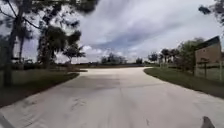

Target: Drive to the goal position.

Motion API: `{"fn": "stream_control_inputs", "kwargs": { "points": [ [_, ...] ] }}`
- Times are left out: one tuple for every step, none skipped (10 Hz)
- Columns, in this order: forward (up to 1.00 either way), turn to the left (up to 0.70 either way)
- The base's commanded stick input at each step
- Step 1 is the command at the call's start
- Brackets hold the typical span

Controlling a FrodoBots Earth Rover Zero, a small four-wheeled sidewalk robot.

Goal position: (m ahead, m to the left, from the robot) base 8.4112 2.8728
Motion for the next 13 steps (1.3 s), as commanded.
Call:
{"fn": "stream_control_inputs", "kwargs": {
  "points": [
    [0.85,0.0],
    [0.85,0.0],
    [0.85,0.0],
    [0.85,0.0],
    [0.85,0.0],
    [0.85,0.0],
    [0.85,0.0],
    [0.85,0.0],
    [0.85,0.0],
    [0.85,0.0],
    [0.85,0.0],
    [0.85,0.0],
    [0.85,0.0]
  ]
}}
